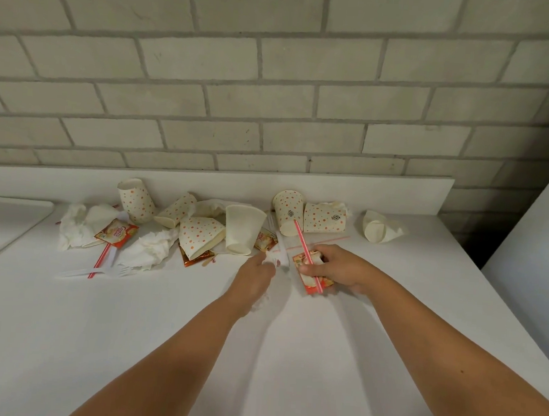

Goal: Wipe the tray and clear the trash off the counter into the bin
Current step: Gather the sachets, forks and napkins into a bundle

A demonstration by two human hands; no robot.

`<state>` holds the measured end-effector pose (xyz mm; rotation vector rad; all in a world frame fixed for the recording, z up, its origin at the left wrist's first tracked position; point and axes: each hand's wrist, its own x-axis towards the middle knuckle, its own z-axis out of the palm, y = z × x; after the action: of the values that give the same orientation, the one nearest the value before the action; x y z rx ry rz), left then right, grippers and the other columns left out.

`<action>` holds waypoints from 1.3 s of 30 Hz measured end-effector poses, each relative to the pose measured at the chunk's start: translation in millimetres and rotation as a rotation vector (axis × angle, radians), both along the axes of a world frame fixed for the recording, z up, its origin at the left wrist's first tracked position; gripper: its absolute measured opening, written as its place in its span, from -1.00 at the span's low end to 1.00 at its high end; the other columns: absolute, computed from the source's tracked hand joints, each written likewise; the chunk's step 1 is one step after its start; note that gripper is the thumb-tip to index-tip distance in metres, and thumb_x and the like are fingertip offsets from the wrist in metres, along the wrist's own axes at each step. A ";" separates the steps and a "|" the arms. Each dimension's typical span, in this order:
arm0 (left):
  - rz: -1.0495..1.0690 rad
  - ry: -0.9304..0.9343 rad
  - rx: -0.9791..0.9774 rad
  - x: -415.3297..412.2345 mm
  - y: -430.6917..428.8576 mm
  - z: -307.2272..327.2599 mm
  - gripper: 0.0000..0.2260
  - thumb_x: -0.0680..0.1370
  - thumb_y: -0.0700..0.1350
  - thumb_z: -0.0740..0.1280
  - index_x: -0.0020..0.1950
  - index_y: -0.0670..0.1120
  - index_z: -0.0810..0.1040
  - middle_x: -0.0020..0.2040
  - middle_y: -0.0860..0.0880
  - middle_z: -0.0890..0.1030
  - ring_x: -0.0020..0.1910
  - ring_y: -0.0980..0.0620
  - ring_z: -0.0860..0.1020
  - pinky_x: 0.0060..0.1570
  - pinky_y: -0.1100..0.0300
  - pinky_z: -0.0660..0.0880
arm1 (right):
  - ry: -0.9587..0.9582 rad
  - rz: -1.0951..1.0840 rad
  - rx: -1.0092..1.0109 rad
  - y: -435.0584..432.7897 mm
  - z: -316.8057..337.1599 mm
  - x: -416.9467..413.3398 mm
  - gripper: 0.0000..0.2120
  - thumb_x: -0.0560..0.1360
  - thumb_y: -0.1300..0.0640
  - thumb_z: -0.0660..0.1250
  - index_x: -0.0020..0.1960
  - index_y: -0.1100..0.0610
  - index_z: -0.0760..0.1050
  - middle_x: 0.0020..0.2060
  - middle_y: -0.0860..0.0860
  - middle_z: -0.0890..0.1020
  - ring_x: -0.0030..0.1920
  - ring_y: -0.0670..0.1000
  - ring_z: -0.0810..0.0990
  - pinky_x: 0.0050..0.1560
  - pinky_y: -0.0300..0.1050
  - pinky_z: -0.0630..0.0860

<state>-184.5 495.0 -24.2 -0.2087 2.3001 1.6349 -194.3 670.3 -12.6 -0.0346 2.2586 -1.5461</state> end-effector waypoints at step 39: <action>0.216 0.031 0.114 -13.3 -44.5 5.2 -0.66 0.57 -0.06 0.29 0.31 -0.16 0.43 0.17 -0.10 0.56 0.04 -0.05 0.57 0.10 0.07 0.49 | 0.224 0.162 0.974 -22.7 -8.3 -54.6 -0.86 0.56 0.30 0.18 0.07 0.22 0.47 -0.09 0.03 0.48 -0.10 0.01 0.43 -0.18 -0.25 0.34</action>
<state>-197.8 450.6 -19.0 -0.4210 2.2649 1.8794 -248.8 647.7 -20.9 -0.1128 2.8513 -0.2609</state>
